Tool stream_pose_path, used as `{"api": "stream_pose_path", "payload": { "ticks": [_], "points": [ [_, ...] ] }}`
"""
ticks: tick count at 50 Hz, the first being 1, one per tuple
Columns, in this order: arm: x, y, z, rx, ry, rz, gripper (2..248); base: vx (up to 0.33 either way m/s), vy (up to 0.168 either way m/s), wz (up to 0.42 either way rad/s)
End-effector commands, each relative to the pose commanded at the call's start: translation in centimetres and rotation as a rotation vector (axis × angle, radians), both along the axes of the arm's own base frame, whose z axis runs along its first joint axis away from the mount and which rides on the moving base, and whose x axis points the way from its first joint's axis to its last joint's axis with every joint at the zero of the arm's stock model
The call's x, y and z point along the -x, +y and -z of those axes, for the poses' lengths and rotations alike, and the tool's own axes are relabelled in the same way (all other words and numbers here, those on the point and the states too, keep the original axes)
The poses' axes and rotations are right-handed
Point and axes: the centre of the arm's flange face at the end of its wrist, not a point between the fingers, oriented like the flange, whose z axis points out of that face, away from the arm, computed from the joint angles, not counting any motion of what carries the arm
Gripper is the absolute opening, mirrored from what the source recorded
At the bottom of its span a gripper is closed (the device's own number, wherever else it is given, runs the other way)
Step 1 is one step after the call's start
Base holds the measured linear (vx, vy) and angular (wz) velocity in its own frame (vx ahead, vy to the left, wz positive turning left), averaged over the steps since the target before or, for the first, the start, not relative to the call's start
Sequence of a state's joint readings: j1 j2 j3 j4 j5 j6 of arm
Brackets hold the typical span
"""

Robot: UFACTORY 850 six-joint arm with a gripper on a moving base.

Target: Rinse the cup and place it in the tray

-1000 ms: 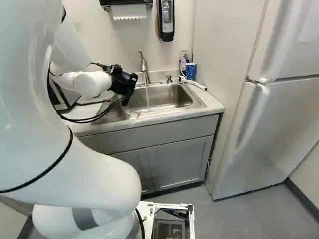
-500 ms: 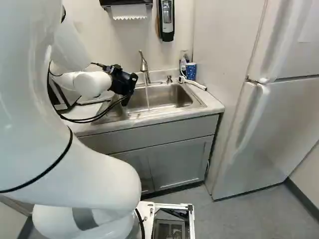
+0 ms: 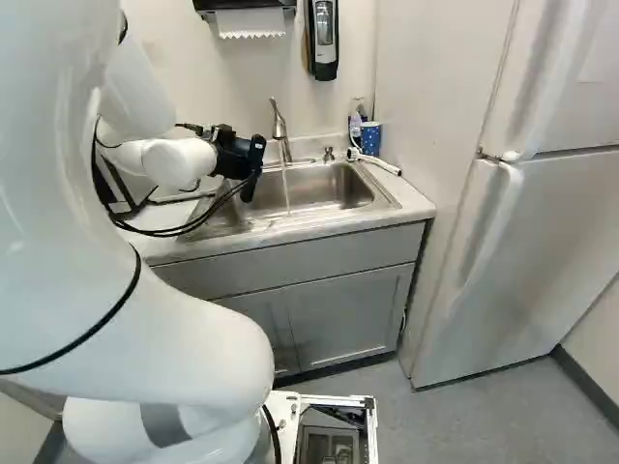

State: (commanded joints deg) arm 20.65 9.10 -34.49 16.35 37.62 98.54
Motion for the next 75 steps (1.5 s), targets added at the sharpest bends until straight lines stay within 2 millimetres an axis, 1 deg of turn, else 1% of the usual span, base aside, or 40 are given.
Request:
{"api": "stream_pose_path", "payload": {
  "ticks": [75],
  "points": [
    [0.0, 0.0, 0.0, 0.765, -0.143, -0.134, 122, 0.0, 0.0, 0.0]
  ]
}}
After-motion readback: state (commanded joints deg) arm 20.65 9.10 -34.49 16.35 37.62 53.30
